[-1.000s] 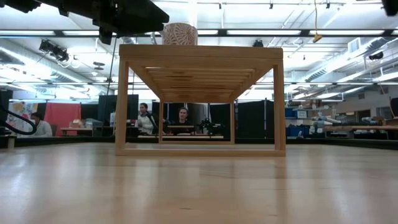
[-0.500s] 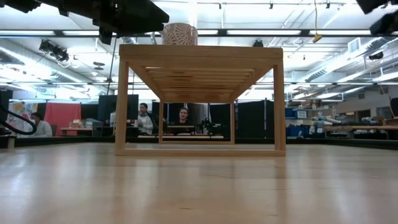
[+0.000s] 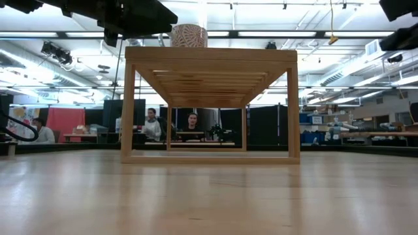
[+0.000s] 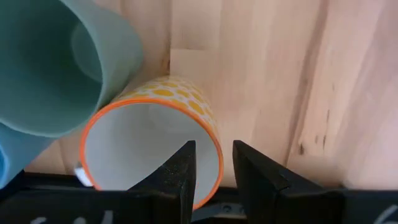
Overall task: Place coffee mugs
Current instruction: Put the yellow cup on the shelf aligned with the other orange cup
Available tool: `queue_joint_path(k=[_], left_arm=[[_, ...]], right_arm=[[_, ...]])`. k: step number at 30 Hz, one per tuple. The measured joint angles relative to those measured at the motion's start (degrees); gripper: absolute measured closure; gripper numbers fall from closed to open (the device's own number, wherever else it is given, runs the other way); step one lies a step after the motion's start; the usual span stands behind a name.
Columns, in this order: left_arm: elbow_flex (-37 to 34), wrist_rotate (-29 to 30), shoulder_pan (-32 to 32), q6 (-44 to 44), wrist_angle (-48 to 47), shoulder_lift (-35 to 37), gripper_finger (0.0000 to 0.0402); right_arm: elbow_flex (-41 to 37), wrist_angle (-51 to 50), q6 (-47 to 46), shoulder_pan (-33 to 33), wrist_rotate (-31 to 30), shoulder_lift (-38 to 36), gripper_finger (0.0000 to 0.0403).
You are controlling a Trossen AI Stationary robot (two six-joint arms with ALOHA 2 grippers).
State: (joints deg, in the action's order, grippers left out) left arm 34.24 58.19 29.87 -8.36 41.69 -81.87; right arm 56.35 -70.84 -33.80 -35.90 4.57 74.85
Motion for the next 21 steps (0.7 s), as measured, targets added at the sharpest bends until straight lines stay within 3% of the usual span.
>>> queue_joint_path(k=[14,21], left_arm=[[0.0,0.0,0.0,0.0,0.0,0.0,0.0265],[0.0,0.0,0.0,0.0,0.0,0.0,0.0265]], right_arm=[[-5.3,3.6,1.5,0.0,-0.2,0.0,0.0292],[-7.5,6.5,1.4,0.0,0.0,0.0,0.0322]])
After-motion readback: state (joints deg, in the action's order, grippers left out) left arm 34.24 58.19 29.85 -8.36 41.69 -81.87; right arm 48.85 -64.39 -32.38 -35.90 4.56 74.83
